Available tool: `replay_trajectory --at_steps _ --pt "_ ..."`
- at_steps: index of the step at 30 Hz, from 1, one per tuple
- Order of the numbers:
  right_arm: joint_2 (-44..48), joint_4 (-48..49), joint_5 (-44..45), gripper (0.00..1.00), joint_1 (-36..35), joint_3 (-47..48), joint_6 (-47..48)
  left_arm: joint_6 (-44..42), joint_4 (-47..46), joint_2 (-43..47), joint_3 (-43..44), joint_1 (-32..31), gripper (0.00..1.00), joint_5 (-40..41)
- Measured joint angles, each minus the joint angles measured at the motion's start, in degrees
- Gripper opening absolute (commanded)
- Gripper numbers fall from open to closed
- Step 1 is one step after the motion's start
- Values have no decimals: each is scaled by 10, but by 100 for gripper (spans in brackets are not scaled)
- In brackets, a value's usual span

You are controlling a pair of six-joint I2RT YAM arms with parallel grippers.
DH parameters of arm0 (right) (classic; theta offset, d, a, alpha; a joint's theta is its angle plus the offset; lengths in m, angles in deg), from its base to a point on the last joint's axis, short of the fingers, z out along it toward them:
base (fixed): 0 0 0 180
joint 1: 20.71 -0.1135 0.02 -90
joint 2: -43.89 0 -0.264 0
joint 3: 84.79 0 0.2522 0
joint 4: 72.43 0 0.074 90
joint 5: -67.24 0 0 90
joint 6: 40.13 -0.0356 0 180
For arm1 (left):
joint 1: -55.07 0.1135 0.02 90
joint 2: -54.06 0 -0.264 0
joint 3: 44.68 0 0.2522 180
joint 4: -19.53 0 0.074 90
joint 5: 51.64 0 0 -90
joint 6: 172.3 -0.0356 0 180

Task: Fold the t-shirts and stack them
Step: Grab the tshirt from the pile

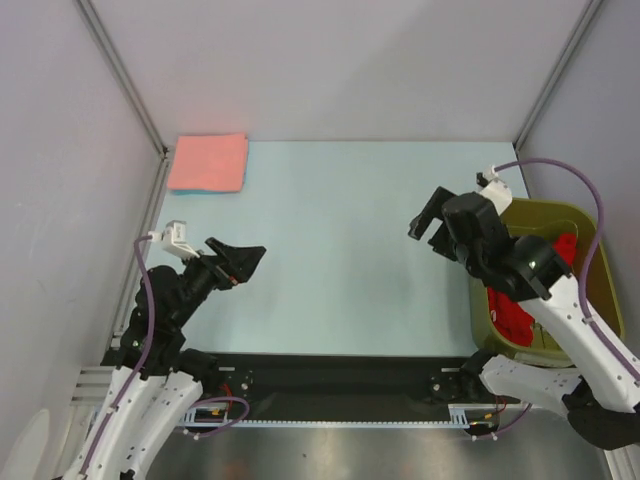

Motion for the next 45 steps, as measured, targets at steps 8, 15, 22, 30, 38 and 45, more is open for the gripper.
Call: replay_trajectory --at_steps 8,15,22,30,38,45 --pt "-33 -58 -19 98 350 30 127 -44 146 -115 147 0 100 -19" --pt "-75 -5 -45 84 555 -60 155 -122 273 -271 280 2 100 -79" --pt "-176 87 -73 81 601 -198 146 -168 318 -278 290 -27 98 -102" --pt "-206 149 -72 26 625 -242 131 -226 341 -283 336 -85 84 -61" --pt "-188 88 -37 0 632 -140 125 -233 358 -278 355 -92 69 -56" --pt "-122 12 32 0 491 195 136 -198 355 -255 356 -93 69 -85"
